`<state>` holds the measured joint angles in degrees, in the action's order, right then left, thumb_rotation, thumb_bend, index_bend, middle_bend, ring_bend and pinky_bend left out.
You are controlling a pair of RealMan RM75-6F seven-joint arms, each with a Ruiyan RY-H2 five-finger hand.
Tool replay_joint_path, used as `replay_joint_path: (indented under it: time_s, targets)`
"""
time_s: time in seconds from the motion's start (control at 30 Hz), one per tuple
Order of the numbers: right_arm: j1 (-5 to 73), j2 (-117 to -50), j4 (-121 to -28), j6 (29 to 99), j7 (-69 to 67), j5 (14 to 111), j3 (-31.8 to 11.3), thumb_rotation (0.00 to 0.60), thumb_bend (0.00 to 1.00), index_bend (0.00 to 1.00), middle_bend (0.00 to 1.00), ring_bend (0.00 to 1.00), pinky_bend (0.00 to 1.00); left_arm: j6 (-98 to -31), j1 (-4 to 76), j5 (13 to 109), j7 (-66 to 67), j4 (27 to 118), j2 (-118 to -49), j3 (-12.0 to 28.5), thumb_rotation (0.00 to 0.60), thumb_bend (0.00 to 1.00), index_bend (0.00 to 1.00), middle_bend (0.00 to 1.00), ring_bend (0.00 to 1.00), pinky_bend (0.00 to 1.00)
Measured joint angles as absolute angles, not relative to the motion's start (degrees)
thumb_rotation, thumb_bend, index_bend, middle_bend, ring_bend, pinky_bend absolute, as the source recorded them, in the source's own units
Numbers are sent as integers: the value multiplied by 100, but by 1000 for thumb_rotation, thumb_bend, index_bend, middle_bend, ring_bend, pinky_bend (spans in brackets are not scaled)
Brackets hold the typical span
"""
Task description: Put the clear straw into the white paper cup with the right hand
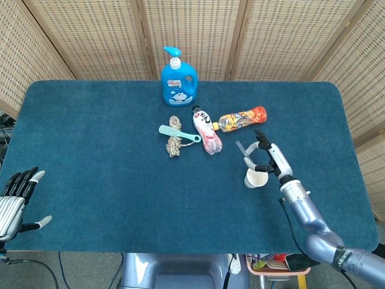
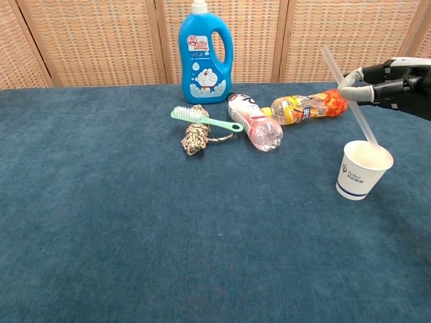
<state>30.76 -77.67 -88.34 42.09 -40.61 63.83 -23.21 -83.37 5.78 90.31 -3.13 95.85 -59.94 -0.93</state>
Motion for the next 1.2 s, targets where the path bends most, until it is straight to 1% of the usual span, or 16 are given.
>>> replay_joint_path:
  time_s: [0.8, 0.93, 0.97, 1.0, 1.1, 1.2]
  targets:
    - [3165, -8246, -7978, 4105, -4708, 6891, -1962, 600, 459, 654, 7, 0, 0, -8311, 593, 9011, -339, 9590, -5984, -92, 600, 133, 0, 0, 0, 0]
    - [3185, -8283, -7872, 4080, -4850, 7004, -1905, 600, 357, 650, 0, 0, 0, -8312, 592, 9017, -340, 9592, -5982, -96, 600, 132, 0, 0, 0, 0]
    - [3189, -8290, -7848, 4077, -4894, 7031, -1897, 600, 307, 636, 0, 0, 0, -8313, 592, 9016, -341, 9592, -5982, -97, 600, 132, 0, 0, 0, 0]
    - [3195, -8300, -7805, 4077, -4950, 7080, -1882, 600, 283, 623, 0, 0, 0, -8314, 592, 9016, -343, 9592, -5981, -96, 600, 133, 0, 0, 0, 0]
    - [3208, -8325, -7711, 4092, -5071, 7204, -1838, 600, 201, 549, 0, 0, 0, -8314, 594, 9011, -348, 9591, -5978, -92, 600, 132, 0, 0, 0, 0]
    - [3214, -8331, -7668, 4114, -5202, 7312, -1797, 600, 179, 486, 0, 0, 0, -8307, 596, 9006, -352, 9590, -5977, -93, 600, 133, 0, 0, 0, 0]
